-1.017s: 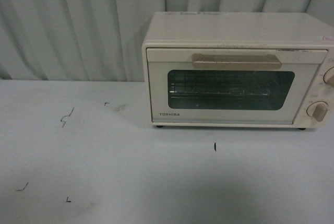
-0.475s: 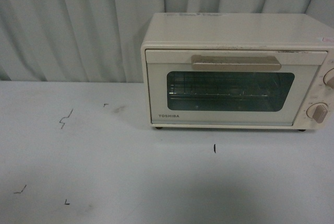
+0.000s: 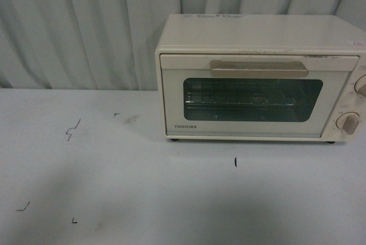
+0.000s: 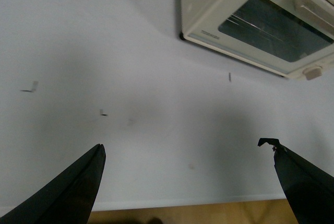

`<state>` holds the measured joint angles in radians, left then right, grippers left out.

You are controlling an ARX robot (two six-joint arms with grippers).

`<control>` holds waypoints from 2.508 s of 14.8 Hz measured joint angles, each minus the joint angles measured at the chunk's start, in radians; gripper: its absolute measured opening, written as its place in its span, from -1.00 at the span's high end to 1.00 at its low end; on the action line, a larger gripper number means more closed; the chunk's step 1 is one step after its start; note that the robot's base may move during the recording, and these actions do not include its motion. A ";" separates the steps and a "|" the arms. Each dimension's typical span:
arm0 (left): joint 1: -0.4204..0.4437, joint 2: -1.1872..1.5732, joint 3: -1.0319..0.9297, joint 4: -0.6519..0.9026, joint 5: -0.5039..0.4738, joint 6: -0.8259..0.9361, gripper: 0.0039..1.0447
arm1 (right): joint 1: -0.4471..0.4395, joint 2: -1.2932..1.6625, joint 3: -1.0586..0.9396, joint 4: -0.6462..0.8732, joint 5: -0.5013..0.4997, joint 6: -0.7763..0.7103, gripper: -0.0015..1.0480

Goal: Open oven

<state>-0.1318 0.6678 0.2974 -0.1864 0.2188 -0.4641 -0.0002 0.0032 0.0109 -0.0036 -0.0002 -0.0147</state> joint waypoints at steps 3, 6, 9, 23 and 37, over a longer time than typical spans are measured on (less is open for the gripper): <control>-0.181 0.403 0.109 0.318 -0.027 -0.182 -0.88 | 0.000 0.000 0.000 0.000 0.000 0.000 -0.87; -0.325 0.728 0.200 0.497 -0.048 -0.312 -0.88 | 0.000 0.000 0.000 0.000 0.000 0.000 -0.87; -0.425 0.986 0.241 0.652 -0.053 -0.459 -0.88 | 0.000 0.000 0.000 0.000 0.000 0.000 -0.87; -0.480 1.396 0.422 0.848 -0.176 -0.910 -0.88 | 0.000 0.000 0.000 0.000 0.000 0.000 -0.87; -0.497 1.406 0.431 0.853 -0.175 -0.944 -0.88 | 0.166 0.150 0.048 -0.026 0.366 -0.091 -0.87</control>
<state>-0.6285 2.0743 0.7280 0.6666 0.0433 -1.4078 0.1661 0.1532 0.0589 -0.0292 0.3656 -0.1055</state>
